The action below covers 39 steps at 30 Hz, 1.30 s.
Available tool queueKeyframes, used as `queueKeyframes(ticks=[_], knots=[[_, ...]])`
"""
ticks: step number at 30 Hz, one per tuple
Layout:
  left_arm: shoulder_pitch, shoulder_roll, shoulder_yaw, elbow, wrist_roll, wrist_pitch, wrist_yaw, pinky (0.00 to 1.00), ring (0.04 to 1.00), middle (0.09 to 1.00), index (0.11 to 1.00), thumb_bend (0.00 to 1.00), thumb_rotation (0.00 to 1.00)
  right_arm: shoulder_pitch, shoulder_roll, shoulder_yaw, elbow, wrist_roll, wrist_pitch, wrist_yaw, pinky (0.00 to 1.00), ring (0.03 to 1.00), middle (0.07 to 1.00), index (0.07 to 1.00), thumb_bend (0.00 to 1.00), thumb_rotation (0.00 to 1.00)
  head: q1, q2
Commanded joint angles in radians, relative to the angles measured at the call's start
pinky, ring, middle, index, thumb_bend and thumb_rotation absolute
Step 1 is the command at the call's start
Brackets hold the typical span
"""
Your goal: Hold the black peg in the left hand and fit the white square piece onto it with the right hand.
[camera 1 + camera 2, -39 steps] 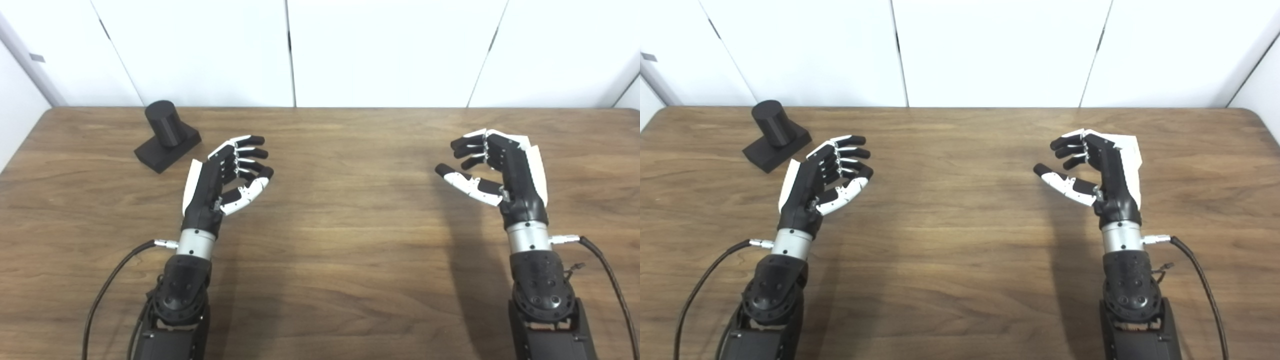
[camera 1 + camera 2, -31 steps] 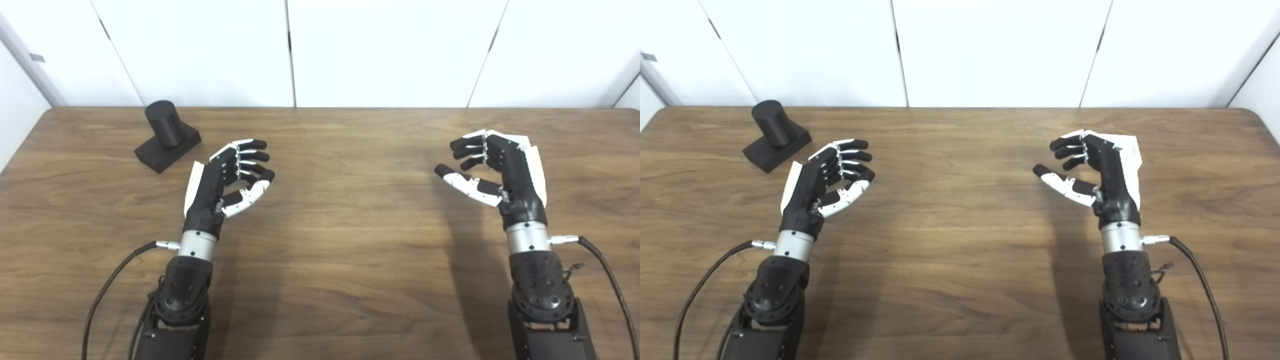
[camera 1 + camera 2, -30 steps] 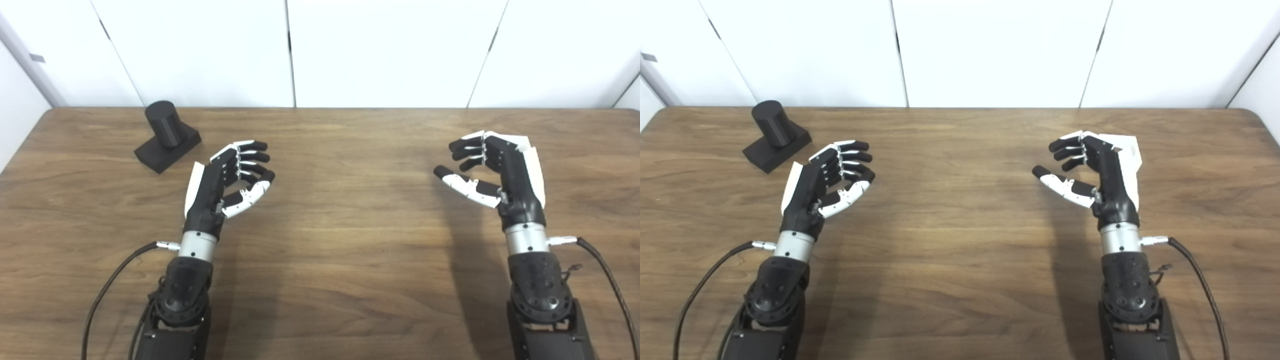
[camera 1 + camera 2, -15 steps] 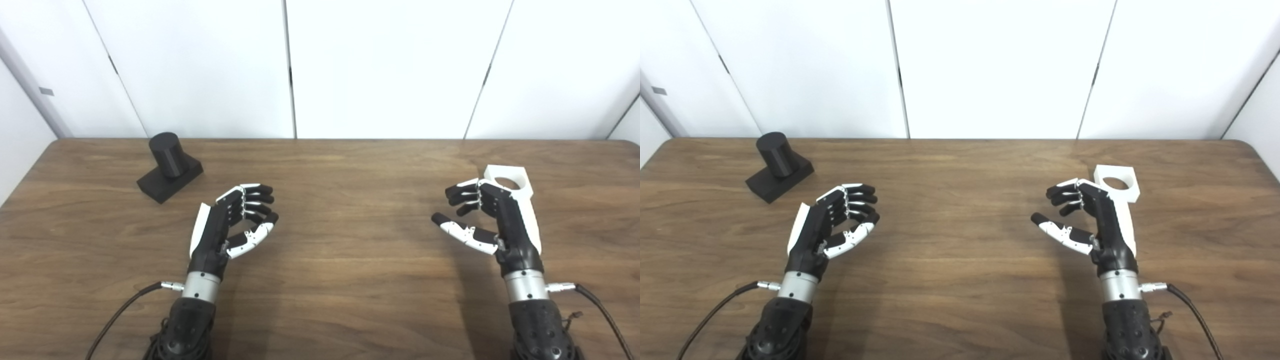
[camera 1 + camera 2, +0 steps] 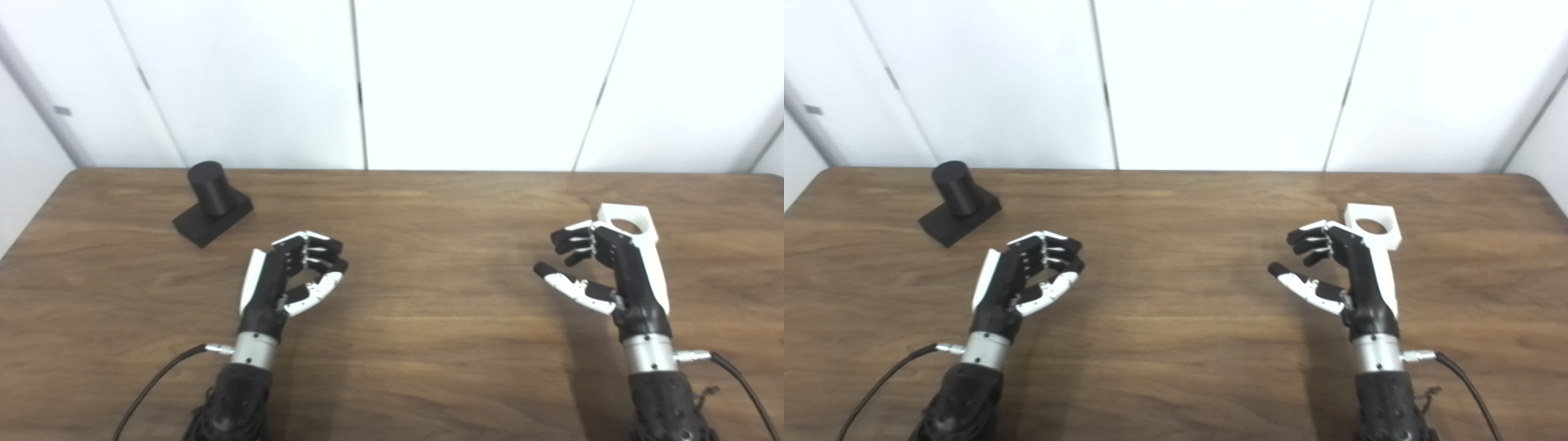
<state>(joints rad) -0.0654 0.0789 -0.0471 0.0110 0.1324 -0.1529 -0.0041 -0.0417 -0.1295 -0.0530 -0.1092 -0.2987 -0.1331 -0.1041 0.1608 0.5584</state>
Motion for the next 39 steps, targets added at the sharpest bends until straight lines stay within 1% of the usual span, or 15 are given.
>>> queueKeyframes(ticks=[1, 3, 4, 6, 7, 10, 14, 22, 25, 30, 33, 34, 36, 37, 39], knots=[[-0.022, -0.011, -0.006, -0.009, 0.013, -0.037, 0.011, 0.50, 0.583, 0.633, 0.498, 0.49, 0.06, -0.024, -0.020, -0.010, -0.019, 0.014, -0.060, -0.013, 0.43, 0.534, 0.582, 0.490, 0.50, 0.12, 0.015, -0.003], [-0.023, -0.023, -0.011, -0.003, 0.018, -0.041, 0.017, 0.49, 0.576, 0.629, 0.498, 0.50, 0.06, -0.022, -0.024, -0.015, -0.024, 0.025, -0.060, -0.007, 0.43, 0.534, 0.585, 0.490, 0.50, 0.12, 0.059, -0.016], [-0.024, -0.030, -0.013, -0.001, 0.021, -0.043, 0.020, 0.48, 0.573, 0.627, 0.498, 0.50, 0.06, -0.018, -0.023, -0.019, -0.033, 0.035, -0.046, -0.001, 0.44, 0.537, 0.587, 0.490, 0.49, 0.12, 0.076, -0.022], [-0.024, -0.038, -0.015, 0.002, 0.026, -0.044, 0.023, 0.48, 0.569, 0.623, 0.498, 0.50, 0.06, -0.014, -0.022, -0.023, -0.044, 0.047, -0.027, 0.005, 0.45, 0.550, 0.595, 0.491, 0.49, 0.12, 0.076, -0.022], [-0.025, -0.044, -0.017, 0.007, 0.032, -0.044, 0.025, 0.48, 0.568, 0.622, 0.498, 0.50, 0.06, -0.013, -0.023, -0.027, -0.049, 0.057, -0.017, 0.007, 0.45, 0.553, 0.596, 0.491, 0.49, 0.12, 0.119, -0.036], [-0.029, -0.057, -0.028, 0.019, 0.056, -0.051, 0.031, 0.48, 0.571, 0.621, 0.498, 0.50, 0.06, -0.007, -0.016, -0.039, -0.083, 0.097, 0.043, 0.021, 0.48, 0.578, 0.609, 0.491, 0.49, 0.12, 0.136, -0.041], [-0.031, -0.062, -0.035, 0.031, 0.067, -0.061, 0.041, 0.49, 0.574, 0.621, 0.498, 0.50, 0.06, -0.002, -0.013, -0.033, -0.122, 0.096, 0.077, 0.024, 0.50, 0.591, 0.613, 0.490, 0.49, 0.11, 0.140, -0.045], [-0.032, -0.059, -0.031, 0.031, 0.056, -0.062, 0.038, 0.50, 0.583, 0.628, 0.497, 0.50, 0.06, -0.001, -0.008, -0.017, -0.155, 0.075, 0.108, 0.021, 0.47, 0.574, 0.605, 0.489, 0.49, 0.11, 0.134, -0.044], [-0.032, -0.056, -0.030, 0.019, 0.060, -0.051, 0.037, 0.49, 0.585, 0.634, 0.498, 0.50, 0.06, -0.003, -0.009, -0.016, -0.160, 0.071, 0.114, 0.021, 0.45, 0.564, 0.601, 0.489, 0.49, 0.11, 0.134, -0.044], [-0.031, -0.041, -0.034, -0.029, 0.139, -0.029, 0.055, 0.48, 0.615, 0.677, 0.499, 0.50, 0.06, -0.004, -0.007, -0.016, -0.173, 0.079, 0.128, 0.024, 0.45, 0.561, 0.598, 0.489, 0.49, 0.11, 0.138, -0.042], [-0.033, -0.023, -0.031, -0.079, 0.155, 0.008, 0.037, 0.49, 0.644, 0.707, 0.499, 0.50, 0.06, -0.007, -0.008, -0.015, -0.178, 0.076, 0.137, 0.026, 0.45, 0.560, 0.595, 0.489, 0.49, 0.11, 0.139, -0.038], [-0.040, 0.001, -0.035, -0.095, 0.160, 0.015, 0.014, 0.50, 0.650, 0.714, 0.499, 0.50, 0.06, -0.008, -0.008, -0.015, -0.180, 0.073, 0.142, 0.026, 0.45, 0.559, 0.594, 0.489, 0.49, 0.11, 0.140, -0.038], [-0.063, 0.075, -0.053, -0.129, 0.198, 0.031, -0.047, 0.52, 0.668, 0.730, 0.499, 0.51, 0.07, -0.010, -0.005, -0.014, -0.188, 0.069, 0.160, 0.025, 0.45, 0.560, 0.593, 0.489, 0.49, 0.11, 0.141, -0.038], [-0.074, 0.103, -0.058, -0.140, 0.216, 0.038, -0.067, 0.54, 0.676, 0.738, 0.631, 0.62, 0.13, -0.010, -0.003, -0.013, -0.192, 0.072, 0.171, 0.027, 0.46, 0.565, 0.598, 0.489, 0.49, 0.11, 0.141, -0.040], [-0.094, 0.139, -0.055, -0.148, 0.246, 0.042, -0.074, 0.55, 0.681, 0.738, 0.689, 0.72, 0.16, -0.012, -0.001, -0.013, -0.194, 0.076, 0.178, 0.027, 0.47, 0.572, 0.601, 0.489, 0.49, 0.11, 0.143, -0.043]])
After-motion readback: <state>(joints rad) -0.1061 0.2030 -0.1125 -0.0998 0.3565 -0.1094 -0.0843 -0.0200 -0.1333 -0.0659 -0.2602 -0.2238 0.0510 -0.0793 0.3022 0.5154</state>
